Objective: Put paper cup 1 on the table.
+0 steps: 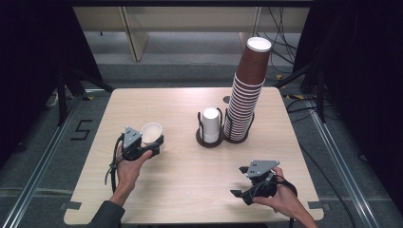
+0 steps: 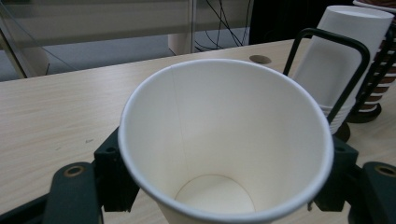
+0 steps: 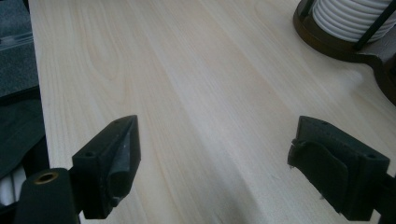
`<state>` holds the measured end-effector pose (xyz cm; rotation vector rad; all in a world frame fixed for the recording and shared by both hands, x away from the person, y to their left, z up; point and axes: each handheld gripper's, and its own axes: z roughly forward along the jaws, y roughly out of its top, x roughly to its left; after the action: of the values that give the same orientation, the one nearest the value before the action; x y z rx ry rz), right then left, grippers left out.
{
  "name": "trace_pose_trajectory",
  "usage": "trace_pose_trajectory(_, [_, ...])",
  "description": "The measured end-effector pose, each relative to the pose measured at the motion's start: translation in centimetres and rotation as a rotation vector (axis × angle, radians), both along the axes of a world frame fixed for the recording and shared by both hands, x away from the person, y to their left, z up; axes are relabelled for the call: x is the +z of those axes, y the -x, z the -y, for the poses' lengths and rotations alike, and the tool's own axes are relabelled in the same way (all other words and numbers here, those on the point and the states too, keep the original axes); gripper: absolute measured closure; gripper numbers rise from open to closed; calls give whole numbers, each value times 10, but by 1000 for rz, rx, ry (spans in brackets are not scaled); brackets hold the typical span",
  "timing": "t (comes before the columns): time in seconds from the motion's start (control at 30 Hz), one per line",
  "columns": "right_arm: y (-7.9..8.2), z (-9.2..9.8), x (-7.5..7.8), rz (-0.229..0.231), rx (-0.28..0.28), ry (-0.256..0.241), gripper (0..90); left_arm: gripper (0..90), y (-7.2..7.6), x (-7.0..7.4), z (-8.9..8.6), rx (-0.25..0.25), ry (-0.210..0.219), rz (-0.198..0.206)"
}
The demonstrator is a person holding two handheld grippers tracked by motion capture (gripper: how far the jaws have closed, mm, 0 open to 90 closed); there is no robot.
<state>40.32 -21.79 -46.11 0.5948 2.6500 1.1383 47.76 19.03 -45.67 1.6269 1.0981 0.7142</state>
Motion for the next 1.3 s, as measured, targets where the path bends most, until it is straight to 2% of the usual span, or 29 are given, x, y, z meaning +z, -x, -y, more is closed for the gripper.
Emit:
trace_pose_trajectory(0.23, [0, 0, 0, -1, 0, 2, 162, 261, -24, -3, -5, 26, -10, -13])
trace_pose_trajectory(0.3, [0, 0, 0, -2, 1, 2, 162, 260, -31, -5, -7, 39, -36, -9])
trace_pose_trajectory(0.43, [1, 0, 0, -2, -4, 5, 162, 259, -42, -11, -11, 56, -27, -19])
trace_pose_trajectory(0.6, [1, 0, -1, -9, -5, 6, 163, 256, -49, -18, -12, 72, -15, -29])
trace_pose_trajectory(0.7, [2, -1, -1, -24, -5, 6, 163, 254, -54, -21, -10, 77, -25, -39])
trace_pose_trajectory(0.73, [0, -1, -2, 2, 11, 6, 163, 253, -55, -22, -10, 76, -32, -38])
trace_pose_trajectory(0.8, [0, -1, -2, -10, 7, 9, 162, 251, -58, -24, -9, 80, -35, -40])
trace_pose_trajectory(0.87, [0, -1, -2, -10, 8, 9, 162, 250, -61, -25, -9, 82, -20, -44])
trace_pose_trajectory(1.03, [0, -1, -2, -11, 8, 10, 163, 246, -67, -27, -7, 95, -47, -45])
trace_pose_trajectory(1.2, [-1, -1, -2, -9, 10, 9, 162, 240, -73, -32, -8, 109, -48, -60])
trace_pose_trajectory(1.3, [-1, -1, -3, -7, 13, 10, 163, 234, -74, -35, -7, 111, -59, -53])
